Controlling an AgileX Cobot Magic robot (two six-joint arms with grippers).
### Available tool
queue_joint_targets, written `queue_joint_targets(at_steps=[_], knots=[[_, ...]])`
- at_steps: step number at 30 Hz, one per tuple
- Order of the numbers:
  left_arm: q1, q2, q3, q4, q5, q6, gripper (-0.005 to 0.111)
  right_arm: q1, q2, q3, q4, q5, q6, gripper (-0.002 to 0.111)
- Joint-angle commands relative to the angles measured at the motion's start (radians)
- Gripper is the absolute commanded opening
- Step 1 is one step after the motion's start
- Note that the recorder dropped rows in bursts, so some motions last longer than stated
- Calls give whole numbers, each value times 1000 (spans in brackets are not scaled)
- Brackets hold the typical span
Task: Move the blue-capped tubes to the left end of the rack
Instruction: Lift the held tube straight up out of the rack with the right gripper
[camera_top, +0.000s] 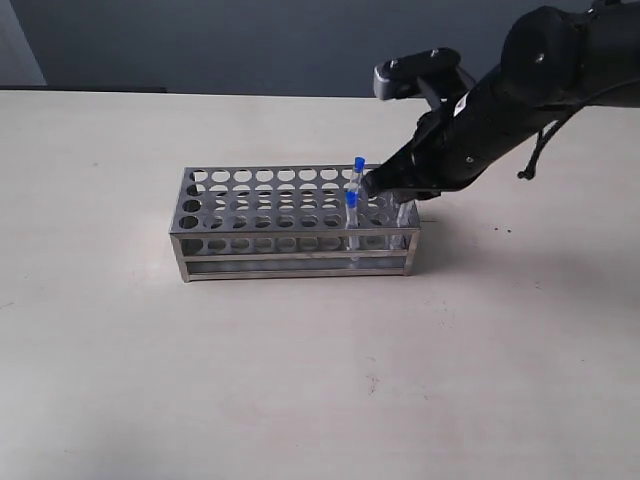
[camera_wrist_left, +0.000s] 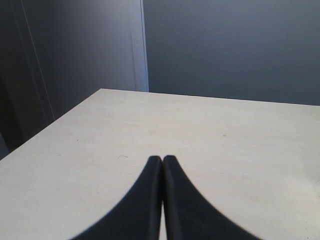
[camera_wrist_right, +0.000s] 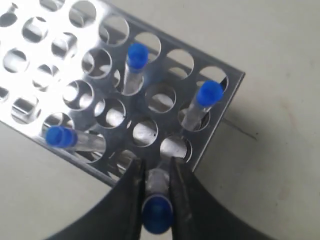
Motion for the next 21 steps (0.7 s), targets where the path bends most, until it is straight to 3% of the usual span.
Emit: queue_joint_targets(at_steps=[1, 6, 12, 21], knots=[[-6, 3, 4, -5, -11, -2, 0, -1, -109, -1, -5, -5, -5, -1], [-6, 3, 4, -5, -11, -2, 0, 1, -196, -3, 49, 14, -11, -1], [-6, 3, 4, -5, -11, -2, 0, 108, -208, -96, 60, 14, -92, -1], [-6, 3, 4, -5, -11, -2, 0, 227, 108, -497, 44, 147, -124, -1]])
